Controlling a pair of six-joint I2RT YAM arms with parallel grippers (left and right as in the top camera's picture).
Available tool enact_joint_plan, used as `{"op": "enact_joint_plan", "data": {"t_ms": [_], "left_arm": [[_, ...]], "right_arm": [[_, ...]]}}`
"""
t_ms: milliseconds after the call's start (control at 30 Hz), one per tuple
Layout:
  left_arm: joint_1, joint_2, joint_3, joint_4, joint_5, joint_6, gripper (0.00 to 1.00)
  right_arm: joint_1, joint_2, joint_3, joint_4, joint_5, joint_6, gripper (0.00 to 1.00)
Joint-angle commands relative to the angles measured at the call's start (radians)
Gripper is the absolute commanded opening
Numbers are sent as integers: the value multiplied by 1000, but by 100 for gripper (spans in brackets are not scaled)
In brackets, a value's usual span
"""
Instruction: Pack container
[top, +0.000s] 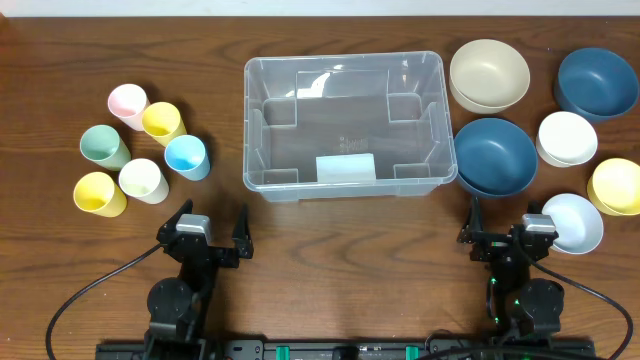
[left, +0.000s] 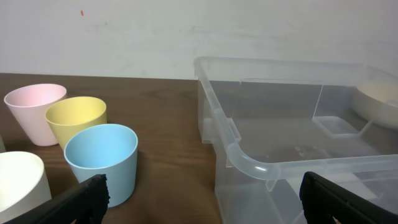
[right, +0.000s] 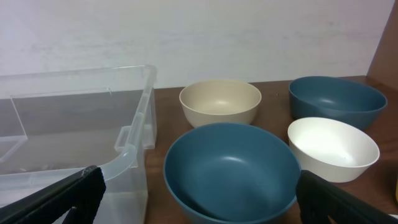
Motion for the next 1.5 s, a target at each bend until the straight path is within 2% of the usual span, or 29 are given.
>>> {"op": "enact_joint_plan", "data": {"t_ms": [0,1267,1467], "left_arm": [[4,-6,-16,-36,11,6,98],[4,-6,-16,-36,11,6,98],[4,-6,-16,-36,11,6,98]], "right_arm": [[-6,-6,-2,-5,-4,-13,99],[-6,-6,-2,9,28,-14,99],[-6,-6,47,-16,10,50,99]]}}
